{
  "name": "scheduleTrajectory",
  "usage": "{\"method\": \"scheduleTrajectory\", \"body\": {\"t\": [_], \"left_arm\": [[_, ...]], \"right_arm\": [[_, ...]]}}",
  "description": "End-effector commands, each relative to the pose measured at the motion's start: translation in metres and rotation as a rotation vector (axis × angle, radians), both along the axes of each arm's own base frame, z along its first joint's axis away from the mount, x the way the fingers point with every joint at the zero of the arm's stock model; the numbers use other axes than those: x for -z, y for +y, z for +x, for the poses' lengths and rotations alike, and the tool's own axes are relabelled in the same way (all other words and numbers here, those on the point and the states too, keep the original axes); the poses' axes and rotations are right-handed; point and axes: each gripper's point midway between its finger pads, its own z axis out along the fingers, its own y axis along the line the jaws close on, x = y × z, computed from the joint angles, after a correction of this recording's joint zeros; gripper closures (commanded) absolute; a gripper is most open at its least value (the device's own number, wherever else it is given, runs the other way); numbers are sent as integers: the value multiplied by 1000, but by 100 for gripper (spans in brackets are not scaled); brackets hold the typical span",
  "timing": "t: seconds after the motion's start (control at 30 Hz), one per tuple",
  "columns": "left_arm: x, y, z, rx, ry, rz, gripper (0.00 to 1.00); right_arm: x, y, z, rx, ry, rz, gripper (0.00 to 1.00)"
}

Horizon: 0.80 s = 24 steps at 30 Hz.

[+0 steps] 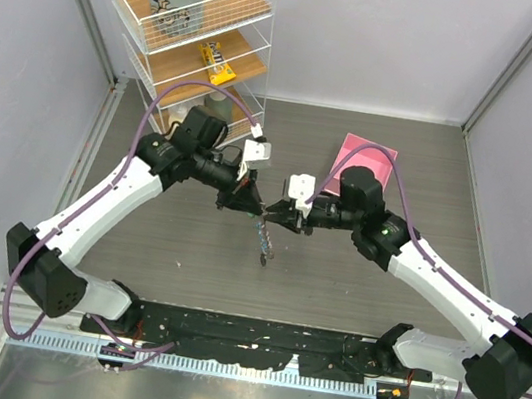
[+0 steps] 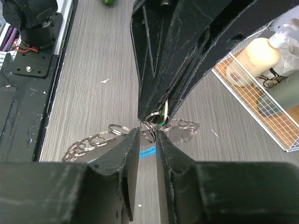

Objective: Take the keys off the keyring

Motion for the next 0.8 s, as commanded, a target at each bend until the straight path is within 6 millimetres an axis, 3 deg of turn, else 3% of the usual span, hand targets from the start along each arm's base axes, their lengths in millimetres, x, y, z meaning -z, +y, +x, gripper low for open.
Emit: {"method": "scheduleTrajectory", "body": {"t": [0.0,0.1,0.27,0.77], "left_arm": [[-41,-10,2,72,-189,-132,100],[-46,-8,-6,101,-231,-164,100],[-54,-7,-18,148,-258,-210,100],[-58,-7,-21,153,-258,-224,100]], "right_arm": [[-30,2,-8,-55,4,103,71],[-44,-5,-3,-69,33,186,68],[-45,-11,-3,-105,78,236,68],[-51,-17,-16,-201,101,310,70]]}}
